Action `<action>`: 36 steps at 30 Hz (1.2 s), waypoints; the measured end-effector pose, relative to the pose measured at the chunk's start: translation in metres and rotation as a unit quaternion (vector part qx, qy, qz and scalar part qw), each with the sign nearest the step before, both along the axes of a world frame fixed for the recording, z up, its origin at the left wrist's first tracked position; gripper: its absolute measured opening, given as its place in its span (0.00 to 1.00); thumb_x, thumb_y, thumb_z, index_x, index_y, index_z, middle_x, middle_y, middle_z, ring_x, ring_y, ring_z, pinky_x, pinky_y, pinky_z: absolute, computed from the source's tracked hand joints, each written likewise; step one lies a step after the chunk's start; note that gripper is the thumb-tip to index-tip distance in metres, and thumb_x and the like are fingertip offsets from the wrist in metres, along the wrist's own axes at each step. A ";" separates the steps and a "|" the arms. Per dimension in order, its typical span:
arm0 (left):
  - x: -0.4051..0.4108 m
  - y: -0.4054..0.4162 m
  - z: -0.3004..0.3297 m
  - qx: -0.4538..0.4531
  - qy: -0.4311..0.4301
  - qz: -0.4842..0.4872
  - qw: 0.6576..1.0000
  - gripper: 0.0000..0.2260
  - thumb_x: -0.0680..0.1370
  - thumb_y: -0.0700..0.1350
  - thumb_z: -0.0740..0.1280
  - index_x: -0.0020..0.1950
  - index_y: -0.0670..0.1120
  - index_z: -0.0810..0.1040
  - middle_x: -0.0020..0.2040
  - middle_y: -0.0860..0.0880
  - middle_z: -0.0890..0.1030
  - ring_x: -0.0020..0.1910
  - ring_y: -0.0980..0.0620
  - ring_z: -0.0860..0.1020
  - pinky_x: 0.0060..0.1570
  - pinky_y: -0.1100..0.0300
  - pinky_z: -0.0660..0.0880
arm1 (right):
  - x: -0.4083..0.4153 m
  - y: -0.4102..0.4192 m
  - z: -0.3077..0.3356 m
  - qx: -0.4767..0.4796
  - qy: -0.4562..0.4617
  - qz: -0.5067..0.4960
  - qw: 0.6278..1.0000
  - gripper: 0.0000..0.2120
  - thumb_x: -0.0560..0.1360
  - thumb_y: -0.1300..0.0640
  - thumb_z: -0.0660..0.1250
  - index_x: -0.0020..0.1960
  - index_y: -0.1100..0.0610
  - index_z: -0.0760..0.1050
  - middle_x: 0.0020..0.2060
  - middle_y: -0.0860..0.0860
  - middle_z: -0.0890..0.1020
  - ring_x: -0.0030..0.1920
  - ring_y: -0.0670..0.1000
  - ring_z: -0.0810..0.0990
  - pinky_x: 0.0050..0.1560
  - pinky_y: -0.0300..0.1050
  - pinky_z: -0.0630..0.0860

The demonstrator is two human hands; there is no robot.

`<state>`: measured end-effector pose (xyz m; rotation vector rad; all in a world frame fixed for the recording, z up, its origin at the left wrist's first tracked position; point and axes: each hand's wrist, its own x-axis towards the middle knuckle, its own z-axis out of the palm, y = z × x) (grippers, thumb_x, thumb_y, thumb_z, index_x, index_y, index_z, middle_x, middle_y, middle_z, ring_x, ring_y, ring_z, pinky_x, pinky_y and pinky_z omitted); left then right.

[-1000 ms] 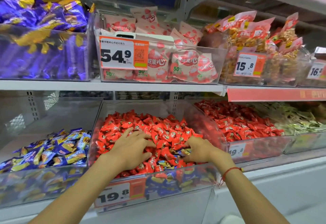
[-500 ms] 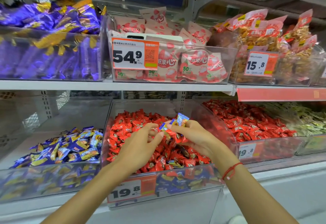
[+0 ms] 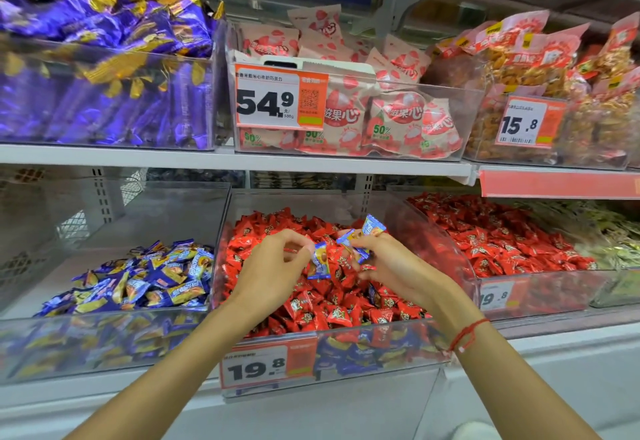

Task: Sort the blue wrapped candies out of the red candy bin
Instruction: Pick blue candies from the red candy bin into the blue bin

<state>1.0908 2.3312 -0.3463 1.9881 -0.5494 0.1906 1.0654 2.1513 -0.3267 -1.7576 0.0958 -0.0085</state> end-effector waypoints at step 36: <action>-0.007 0.006 0.013 -0.180 0.118 -0.069 0.974 0.17 0.76 0.46 0.71 0.63 0.47 0.77 0.44 0.50 0.85 0.43 0.58 0.84 0.37 0.67 0.78 | -0.014 0.028 0.005 -0.087 -0.132 0.008 0.987 0.07 0.78 0.56 0.66 0.55 0.55 0.72 0.38 0.48 0.85 0.40 0.46 0.83 0.40 0.37 0.78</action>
